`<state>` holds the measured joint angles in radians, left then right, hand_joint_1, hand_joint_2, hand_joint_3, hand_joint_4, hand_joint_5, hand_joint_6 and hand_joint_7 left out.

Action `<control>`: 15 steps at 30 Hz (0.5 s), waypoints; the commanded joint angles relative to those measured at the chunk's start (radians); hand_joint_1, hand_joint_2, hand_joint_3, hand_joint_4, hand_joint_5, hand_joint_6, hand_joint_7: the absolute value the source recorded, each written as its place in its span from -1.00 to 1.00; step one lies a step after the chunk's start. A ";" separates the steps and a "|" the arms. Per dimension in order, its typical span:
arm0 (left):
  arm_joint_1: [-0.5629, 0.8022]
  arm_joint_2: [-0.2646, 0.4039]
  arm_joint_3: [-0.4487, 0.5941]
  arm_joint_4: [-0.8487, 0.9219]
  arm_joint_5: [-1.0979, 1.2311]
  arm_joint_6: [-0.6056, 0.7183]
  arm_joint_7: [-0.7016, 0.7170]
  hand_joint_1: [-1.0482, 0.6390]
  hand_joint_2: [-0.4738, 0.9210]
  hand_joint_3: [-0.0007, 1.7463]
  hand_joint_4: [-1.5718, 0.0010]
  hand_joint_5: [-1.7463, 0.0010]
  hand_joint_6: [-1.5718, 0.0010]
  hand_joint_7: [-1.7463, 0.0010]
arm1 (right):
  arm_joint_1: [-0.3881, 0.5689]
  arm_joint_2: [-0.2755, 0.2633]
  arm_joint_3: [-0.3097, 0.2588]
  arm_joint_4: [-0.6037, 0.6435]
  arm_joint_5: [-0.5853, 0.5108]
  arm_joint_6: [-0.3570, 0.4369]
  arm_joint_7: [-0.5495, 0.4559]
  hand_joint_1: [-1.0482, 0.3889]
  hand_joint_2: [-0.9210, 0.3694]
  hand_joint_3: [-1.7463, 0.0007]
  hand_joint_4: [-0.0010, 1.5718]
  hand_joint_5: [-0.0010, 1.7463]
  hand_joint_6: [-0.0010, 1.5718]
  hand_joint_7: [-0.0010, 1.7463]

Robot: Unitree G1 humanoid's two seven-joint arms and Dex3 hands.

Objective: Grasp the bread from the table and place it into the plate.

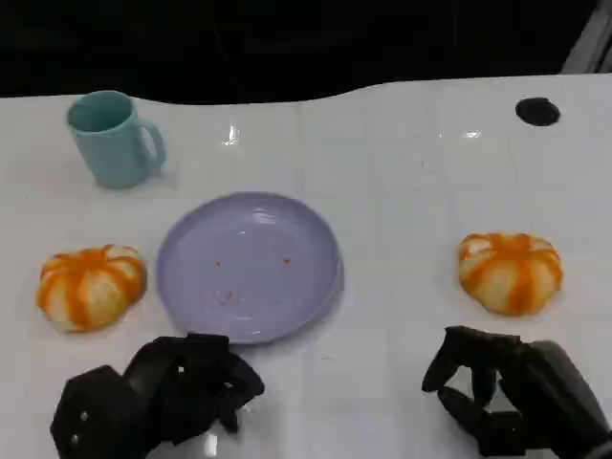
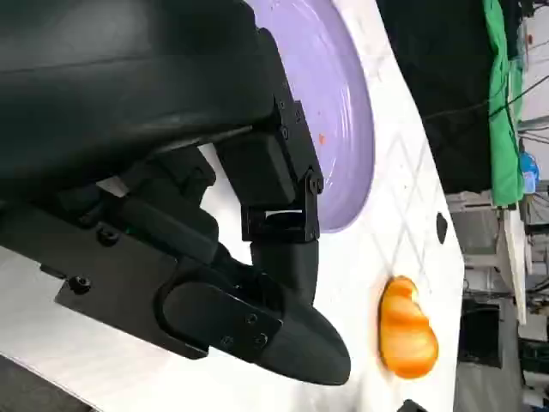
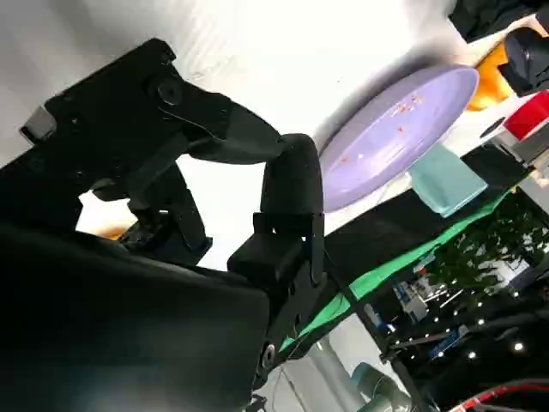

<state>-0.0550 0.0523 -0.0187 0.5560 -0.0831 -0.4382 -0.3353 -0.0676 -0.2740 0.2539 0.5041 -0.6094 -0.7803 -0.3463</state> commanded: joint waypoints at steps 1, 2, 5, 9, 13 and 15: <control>-0.001 0.010 0.003 -0.001 0.003 0.005 -0.001 -0.92 0.97 -0.99 -0.25 -0.64 -0.59 0.15 | 0.007 -0.013 -0.013 -0.029 0.042 0.022 0.032 -0.02 -0.38 -0.13 0.03 1.00 -0.15 0.60; 0.001 0.010 0.002 -0.005 0.002 0.007 -0.002 -0.92 0.96 -1.00 -0.25 -0.64 -0.59 0.15 | 0.011 -0.011 -0.015 -0.035 0.053 0.027 0.041 -0.02 -0.38 -0.12 0.03 1.00 -0.14 0.59; 0.009 0.008 0.003 -0.015 -0.004 0.010 -0.005 -0.92 0.96 -1.00 -0.25 -0.64 -0.58 0.13 | 0.010 -0.006 -0.017 -0.032 0.078 0.023 0.052 0.00 -0.39 -0.13 0.04 1.00 -0.12 0.57; 0.014 0.012 0.003 -0.018 0.001 0.002 -0.001 -0.92 0.96 -1.00 -0.26 -0.64 -0.58 0.12 | 0.020 -0.009 -0.019 -0.052 0.088 0.036 0.068 -0.01 -0.39 -0.14 0.03 1.00 -0.13 0.57; 0.012 0.015 0.005 -0.019 -0.001 0.007 -0.003 -0.93 0.97 -1.00 -0.25 -0.65 -0.53 0.04 | 0.020 -0.010 -0.027 -0.065 0.104 0.052 0.083 -0.02 -0.39 -0.13 0.01 1.00 -0.13 0.56; 0.010 0.016 0.007 -0.018 -0.004 0.012 -0.005 -0.93 0.97 -1.00 -0.25 -0.65 -0.53 0.05 | 0.018 -0.008 -0.029 -0.064 0.111 0.053 0.087 -0.01 -0.40 -0.13 0.01 1.00 -0.14 0.56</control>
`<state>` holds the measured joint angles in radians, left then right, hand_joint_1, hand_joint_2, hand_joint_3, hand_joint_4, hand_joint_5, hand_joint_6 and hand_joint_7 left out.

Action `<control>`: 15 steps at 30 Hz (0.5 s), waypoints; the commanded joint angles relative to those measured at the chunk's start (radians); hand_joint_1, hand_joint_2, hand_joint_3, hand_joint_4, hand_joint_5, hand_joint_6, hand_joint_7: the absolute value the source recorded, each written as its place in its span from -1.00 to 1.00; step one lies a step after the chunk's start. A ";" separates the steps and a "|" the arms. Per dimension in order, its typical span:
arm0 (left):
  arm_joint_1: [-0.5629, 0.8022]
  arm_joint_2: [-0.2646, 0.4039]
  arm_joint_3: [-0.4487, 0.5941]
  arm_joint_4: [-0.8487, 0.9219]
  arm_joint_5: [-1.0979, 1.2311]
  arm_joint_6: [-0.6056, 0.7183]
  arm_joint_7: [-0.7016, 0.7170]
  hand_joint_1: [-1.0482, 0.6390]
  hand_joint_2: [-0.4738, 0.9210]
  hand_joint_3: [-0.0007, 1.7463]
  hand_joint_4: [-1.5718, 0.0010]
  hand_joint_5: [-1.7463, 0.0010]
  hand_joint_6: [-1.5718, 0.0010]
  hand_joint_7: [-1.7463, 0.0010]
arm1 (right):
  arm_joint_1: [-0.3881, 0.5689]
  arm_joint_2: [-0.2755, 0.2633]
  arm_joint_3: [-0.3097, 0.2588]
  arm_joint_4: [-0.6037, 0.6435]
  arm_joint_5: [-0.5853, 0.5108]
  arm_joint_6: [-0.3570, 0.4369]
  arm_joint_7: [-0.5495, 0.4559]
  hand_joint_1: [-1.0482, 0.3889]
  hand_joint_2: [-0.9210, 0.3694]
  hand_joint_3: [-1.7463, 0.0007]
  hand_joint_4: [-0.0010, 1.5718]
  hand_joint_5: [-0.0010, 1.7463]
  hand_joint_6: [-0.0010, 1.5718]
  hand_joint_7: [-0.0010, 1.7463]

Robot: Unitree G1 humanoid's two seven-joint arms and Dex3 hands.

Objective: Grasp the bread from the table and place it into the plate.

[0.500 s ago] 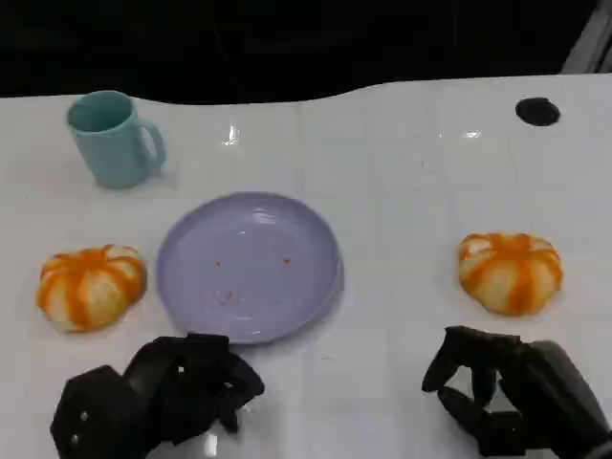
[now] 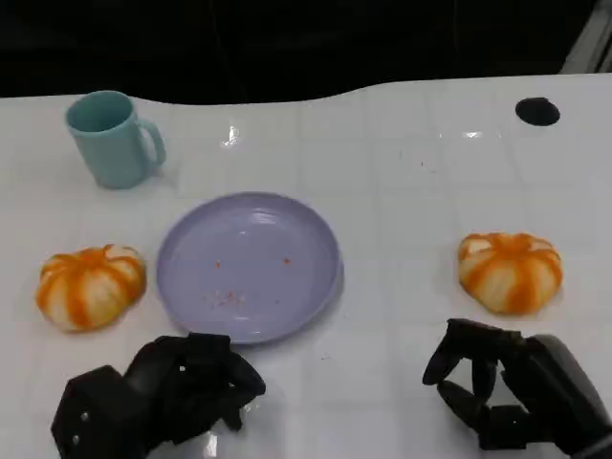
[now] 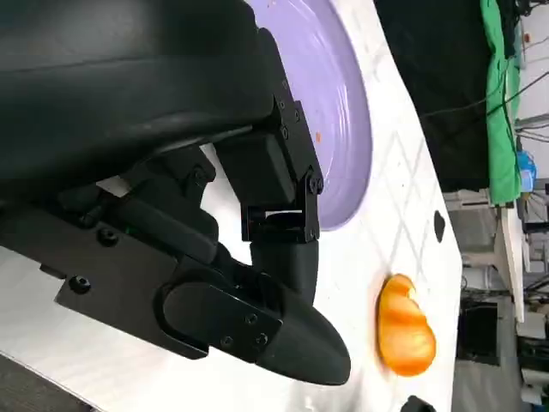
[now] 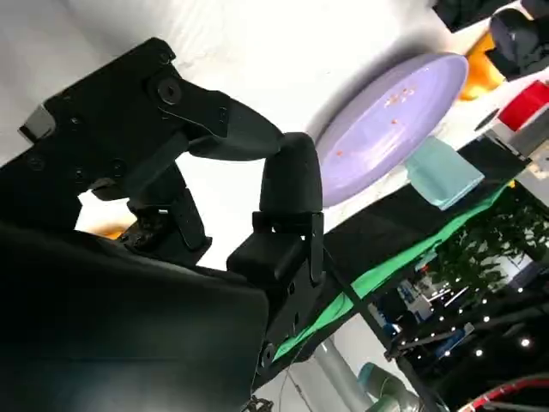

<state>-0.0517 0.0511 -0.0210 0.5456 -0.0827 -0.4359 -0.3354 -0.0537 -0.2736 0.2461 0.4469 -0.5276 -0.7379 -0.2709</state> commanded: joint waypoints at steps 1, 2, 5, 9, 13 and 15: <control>0.006 0.018 0.009 -0.006 -0.005 0.006 -0.007 -0.94 0.97 -1.00 -0.25 -0.65 -0.54 0.06 | 0.004 -0.008 -0.021 -0.004 0.032 0.007 0.012 0.00 -0.41 -0.13 0.01 1.00 -0.14 0.57; 0.006 0.018 0.009 -0.004 -0.006 0.003 -0.010 -0.94 0.97 -1.00 -0.25 -0.65 -0.54 0.07 | 0.003 -0.008 -0.020 -0.002 0.031 0.004 0.012 0.00 -0.41 -0.13 0.01 1.00 -0.13 0.57; 0.007 0.019 0.009 -0.006 -0.007 0.005 -0.013 -0.93 0.97 -1.00 -0.24 -0.65 -0.55 0.08 | 0.002 -0.011 -0.017 -0.001 0.021 -0.001 0.009 0.00 -0.40 -0.14 0.03 1.00 -0.12 0.58; 0.011 0.019 0.009 -0.013 -0.004 0.011 -0.008 -0.94 0.97 -1.00 -0.24 -0.65 -0.55 0.08 | 0.004 -0.006 -0.014 0.010 0.031 -0.018 0.010 -0.01 -0.39 -0.14 0.03 1.00 -0.11 0.57; 0.009 0.015 0.010 -0.009 -0.008 0.007 -0.011 -0.94 0.97 -1.00 -0.25 -0.65 -0.55 0.09 | 0.010 -0.006 -0.015 0.006 0.035 -0.022 0.015 -0.03 -0.41 -0.10 0.01 1.00 -0.12 0.54; 0.009 0.013 0.008 -0.008 -0.006 0.006 -0.009 -0.94 0.97 -1.00 -0.25 -0.65 -0.55 0.10 | 0.012 -0.006 -0.017 0.007 0.040 -0.026 0.015 -0.03 -0.44 -0.06 -0.01 1.00 -0.12 0.51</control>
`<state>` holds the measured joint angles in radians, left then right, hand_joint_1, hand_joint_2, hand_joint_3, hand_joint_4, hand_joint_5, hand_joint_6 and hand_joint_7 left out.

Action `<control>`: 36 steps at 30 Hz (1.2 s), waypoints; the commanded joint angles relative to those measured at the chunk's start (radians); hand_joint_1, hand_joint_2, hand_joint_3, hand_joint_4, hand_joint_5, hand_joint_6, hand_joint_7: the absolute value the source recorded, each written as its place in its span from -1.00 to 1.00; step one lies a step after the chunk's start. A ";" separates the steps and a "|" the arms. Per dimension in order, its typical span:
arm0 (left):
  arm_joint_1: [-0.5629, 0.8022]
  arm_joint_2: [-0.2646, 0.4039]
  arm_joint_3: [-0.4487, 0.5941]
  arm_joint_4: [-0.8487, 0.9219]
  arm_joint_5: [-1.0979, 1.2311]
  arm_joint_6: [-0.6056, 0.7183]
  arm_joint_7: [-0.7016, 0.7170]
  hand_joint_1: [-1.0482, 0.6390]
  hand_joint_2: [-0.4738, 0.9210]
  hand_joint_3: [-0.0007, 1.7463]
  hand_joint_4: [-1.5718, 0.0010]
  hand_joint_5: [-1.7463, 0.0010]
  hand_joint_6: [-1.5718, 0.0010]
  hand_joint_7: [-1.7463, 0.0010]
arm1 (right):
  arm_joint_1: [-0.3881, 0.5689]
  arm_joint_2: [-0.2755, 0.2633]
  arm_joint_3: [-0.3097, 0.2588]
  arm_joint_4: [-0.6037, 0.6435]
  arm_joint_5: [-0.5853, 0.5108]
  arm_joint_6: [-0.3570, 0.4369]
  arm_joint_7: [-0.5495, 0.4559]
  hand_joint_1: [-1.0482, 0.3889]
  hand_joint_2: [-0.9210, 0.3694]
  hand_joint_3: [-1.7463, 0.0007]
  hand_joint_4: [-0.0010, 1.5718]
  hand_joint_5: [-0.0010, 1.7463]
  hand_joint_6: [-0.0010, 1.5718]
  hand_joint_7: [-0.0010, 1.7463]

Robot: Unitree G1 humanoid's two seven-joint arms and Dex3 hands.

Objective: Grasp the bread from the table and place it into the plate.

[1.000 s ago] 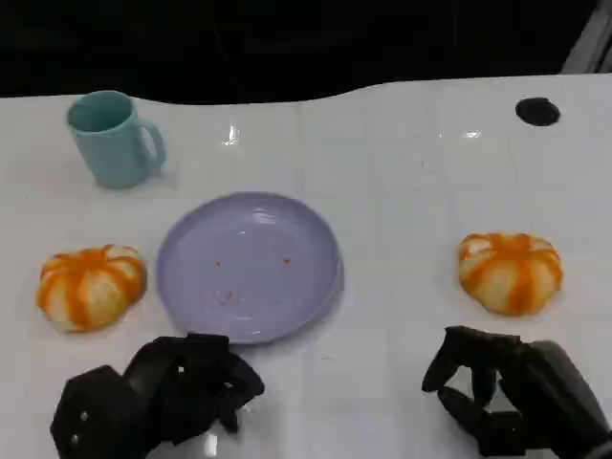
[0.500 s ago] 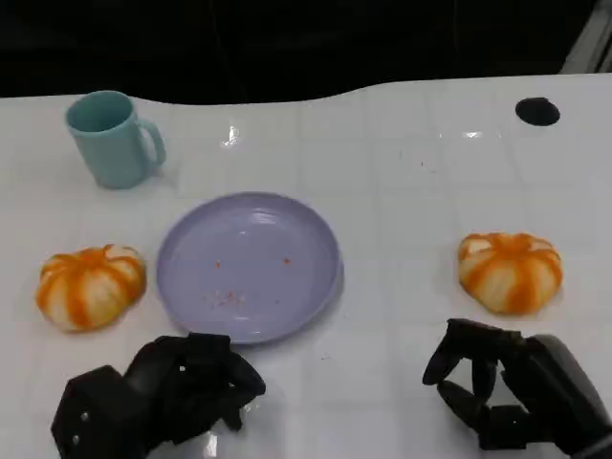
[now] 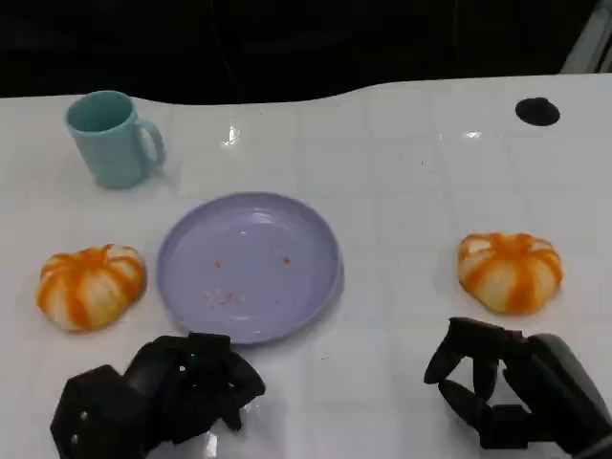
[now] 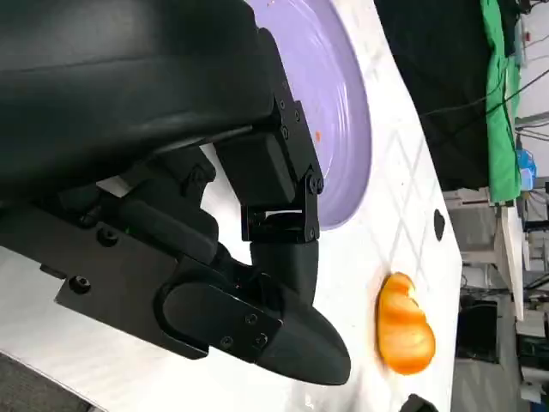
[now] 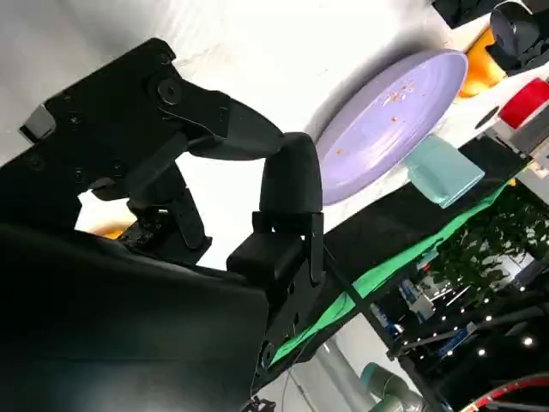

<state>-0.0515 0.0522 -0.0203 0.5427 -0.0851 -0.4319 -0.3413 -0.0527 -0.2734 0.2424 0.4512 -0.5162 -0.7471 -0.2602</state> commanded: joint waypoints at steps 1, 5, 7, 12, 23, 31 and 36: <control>0.009 0.011 0.007 -0.005 -0.002 0.002 -0.001 -0.94 0.97 -1.00 -0.25 -0.65 -0.55 0.10 | 0.011 -0.006 -0.016 0.002 0.032 -0.016 0.004 -0.02 -0.46 -0.05 -0.01 1.00 -0.12 0.51; 0.011 0.008 0.005 -0.005 0.000 0.000 0.002 -0.94 0.97 -1.00 -0.25 -0.65 -0.55 0.10 | 0.007 -0.001 -0.027 0.010 0.037 -0.032 -0.021 0.01 -0.48 0.01 -0.07 0.88 -0.05 0.27; 0.010 0.007 0.006 -0.003 -0.003 -0.002 -0.002 -0.93 0.97 -1.00 -0.24 -0.65 -0.55 0.11 | 0.003 -0.005 -0.029 0.008 0.017 -0.036 -0.038 0.03 -0.52 0.04 -0.09 0.58 -0.03 0.05; 0.012 0.006 0.006 -0.005 -0.005 0.004 -0.003 -0.94 0.96 -1.00 -0.24 -0.65 -0.55 0.12 | 0.009 -0.028 -0.029 -0.046 -0.031 -0.021 -0.029 -0.08 -0.91 0.65 -0.41 -0.30 -0.24 -0.73; 0.005 0.007 0.008 0.006 -0.006 -0.002 -0.005 -0.93 0.96 -1.00 -0.25 -0.64 -0.57 0.14 | 0.023 -0.073 -0.080 -0.265 -0.102 0.124 0.016 -0.20 -1.00 0.92 -0.85 -0.65 -0.61 -1.00; 0.006 0.008 0.007 0.003 -0.004 0.008 0.002 -0.92 0.95 -1.00 -0.25 -0.64 -0.58 0.13 | 0.002 -0.107 -0.092 -0.405 -0.196 0.340 0.097 -0.27 -0.99 0.97 -0.99 -0.71 -0.72 -1.00; 0.010 0.008 0.006 -0.004 0.000 0.010 0.008 -0.93 0.95 -1.00 -0.25 -0.65 -0.58 0.13 | -0.031 -0.133 -0.080 -0.467 -0.294 0.502 0.186 -0.31 -0.99 0.99 -1.00 -0.94 -0.84 -1.00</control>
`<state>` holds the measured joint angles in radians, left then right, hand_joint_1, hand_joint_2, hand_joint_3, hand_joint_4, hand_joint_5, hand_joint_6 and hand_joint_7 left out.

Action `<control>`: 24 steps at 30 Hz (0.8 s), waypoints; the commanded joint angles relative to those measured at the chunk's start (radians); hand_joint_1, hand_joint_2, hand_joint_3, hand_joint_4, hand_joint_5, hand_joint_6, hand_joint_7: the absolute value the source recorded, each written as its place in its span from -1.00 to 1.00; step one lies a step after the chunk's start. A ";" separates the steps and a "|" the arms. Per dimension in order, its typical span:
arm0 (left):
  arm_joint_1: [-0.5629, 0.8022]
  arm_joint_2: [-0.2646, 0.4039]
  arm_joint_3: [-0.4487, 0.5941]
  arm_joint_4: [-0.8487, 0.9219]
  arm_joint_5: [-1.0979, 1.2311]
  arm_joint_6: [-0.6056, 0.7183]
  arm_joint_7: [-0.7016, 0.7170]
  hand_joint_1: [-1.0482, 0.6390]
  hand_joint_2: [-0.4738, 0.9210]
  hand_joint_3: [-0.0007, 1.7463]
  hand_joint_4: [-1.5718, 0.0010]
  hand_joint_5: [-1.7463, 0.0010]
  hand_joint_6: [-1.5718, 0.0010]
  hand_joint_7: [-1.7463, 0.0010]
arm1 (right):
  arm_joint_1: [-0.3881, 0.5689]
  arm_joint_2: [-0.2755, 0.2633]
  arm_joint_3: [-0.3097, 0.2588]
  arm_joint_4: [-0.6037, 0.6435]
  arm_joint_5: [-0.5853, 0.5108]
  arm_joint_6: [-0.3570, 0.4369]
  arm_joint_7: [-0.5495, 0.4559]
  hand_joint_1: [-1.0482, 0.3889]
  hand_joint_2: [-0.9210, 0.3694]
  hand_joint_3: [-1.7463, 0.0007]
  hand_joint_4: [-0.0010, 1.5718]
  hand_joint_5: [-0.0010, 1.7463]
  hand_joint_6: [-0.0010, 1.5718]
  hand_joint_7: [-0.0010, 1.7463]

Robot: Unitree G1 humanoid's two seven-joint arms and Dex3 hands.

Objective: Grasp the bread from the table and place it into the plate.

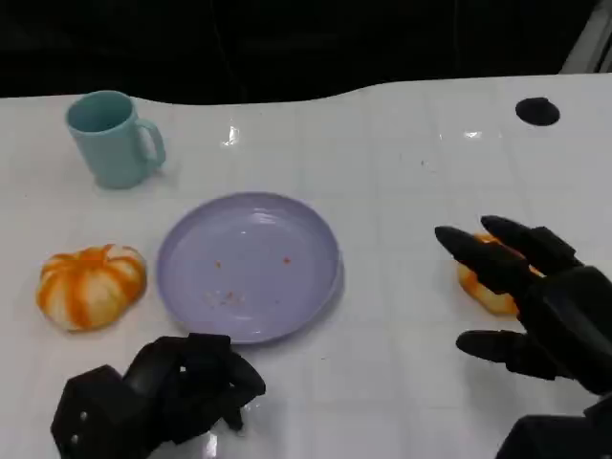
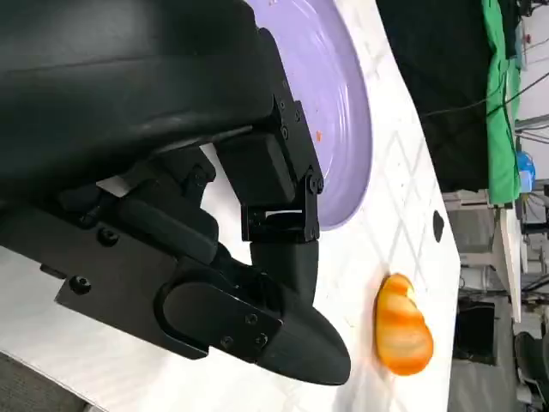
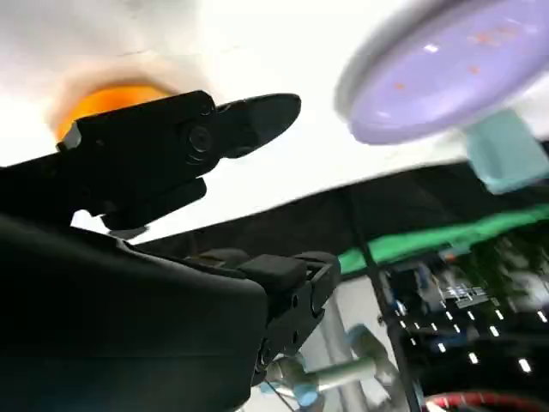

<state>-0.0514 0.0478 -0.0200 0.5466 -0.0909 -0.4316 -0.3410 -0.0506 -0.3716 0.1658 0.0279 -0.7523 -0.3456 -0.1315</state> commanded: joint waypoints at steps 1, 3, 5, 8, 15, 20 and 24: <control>0.010 0.011 0.006 -0.008 0.004 0.007 0.007 -0.93 0.95 -1.00 -0.25 -0.65 -0.58 0.13 | -0.044 -0.039 0.002 -0.047 -0.081 0.128 0.069 -0.32 -0.98 0.99 -1.00 -0.96 -0.85 -1.00; 0.012 0.010 0.006 -0.009 0.002 0.005 0.004 -0.93 0.95 -1.00 -0.25 -0.65 -0.58 0.13 | -0.062 -0.045 0.015 -0.050 -0.115 0.175 0.092 -0.35 -0.98 1.00 -1.00 -0.99 -0.87 -1.00; 0.014 0.010 0.006 -0.012 -0.001 0.004 0.001 -0.92 0.95 -1.00 -0.24 -0.65 -0.57 0.13 | -0.079 -0.047 0.029 -0.048 -0.144 0.213 0.106 -0.35 -0.97 1.00 -1.00 -1.00 -0.86 -0.99; 0.019 0.011 0.006 -0.019 0.000 0.006 0.003 -0.93 0.95 -1.00 -0.24 -0.65 -0.57 0.13 | -0.102 -0.044 0.047 -0.040 -0.171 0.252 0.119 -0.34 -0.95 1.00 -0.99 -0.99 -0.84 -0.98; 0.033 0.014 0.005 -0.045 0.008 0.014 0.011 -0.94 0.97 -0.99 -0.24 -0.65 -0.57 0.11 | -0.160 -0.026 0.101 -0.009 -0.205 0.347 0.170 -0.15 -0.82 1.00 -0.91 -0.93 -0.73 -0.96; 0.041 0.012 0.006 -0.060 0.001 0.027 0.008 -0.94 0.96 -1.00 -0.23 -0.66 -0.55 0.09 | -0.201 -0.019 0.142 0.048 -0.221 0.388 0.178 -0.08 -0.77 1.00 -0.88 -0.89 -0.69 -0.96; 0.044 0.012 0.005 -0.063 0.001 0.025 0.006 -0.93 0.96 -1.00 -0.23 -0.66 -0.55 0.08 | -0.229 -0.014 0.160 0.103 -0.206 0.401 0.167 -0.02 -0.76 1.00 -0.85 -0.86 -0.66 -0.96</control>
<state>-0.0171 0.0473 -0.0210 0.4962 -0.0915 -0.4129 -0.3408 -0.2569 -0.3848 0.3192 0.0956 -0.9673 0.0441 0.0415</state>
